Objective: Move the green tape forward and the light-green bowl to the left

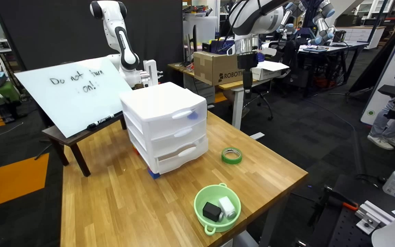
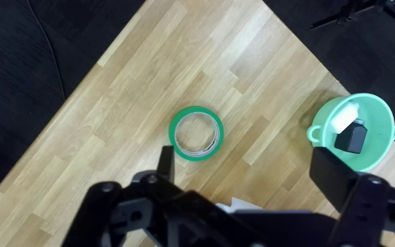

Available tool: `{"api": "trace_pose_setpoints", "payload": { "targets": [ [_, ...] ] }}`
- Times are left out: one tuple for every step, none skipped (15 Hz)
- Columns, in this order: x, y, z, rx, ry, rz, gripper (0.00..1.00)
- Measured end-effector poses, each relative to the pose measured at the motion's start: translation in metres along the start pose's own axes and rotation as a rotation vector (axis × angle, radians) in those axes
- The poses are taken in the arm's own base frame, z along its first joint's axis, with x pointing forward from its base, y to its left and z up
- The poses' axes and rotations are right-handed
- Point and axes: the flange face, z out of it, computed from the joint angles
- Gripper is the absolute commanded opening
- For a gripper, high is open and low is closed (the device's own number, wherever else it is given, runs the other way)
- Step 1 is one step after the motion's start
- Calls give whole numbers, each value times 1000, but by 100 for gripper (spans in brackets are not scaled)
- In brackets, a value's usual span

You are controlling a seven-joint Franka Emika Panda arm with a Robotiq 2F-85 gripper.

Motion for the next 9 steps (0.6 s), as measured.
{"api": "trace_pose_setpoints", "payload": {
  "targets": [
    [0, 3, 1, 1, 1, 5, 100],
    [2, 7, 6, 6, -5, 7, 100],
    [5, 10, 12, 13, -13, 8, 100],
    [9, 13, 22, 22, -25, 7, 100],
    [14, 16, 32, 31, -37, 6, 100],
    [19, 20, 42, 40, -49, 7, 100],
    [23, 26, 51, 48, -58, 10, 100],
    [25, 31, 59, 58, -63, 16, 100],
    [26, 38, 66, 69, -66, 24, 100]
  ]
}}
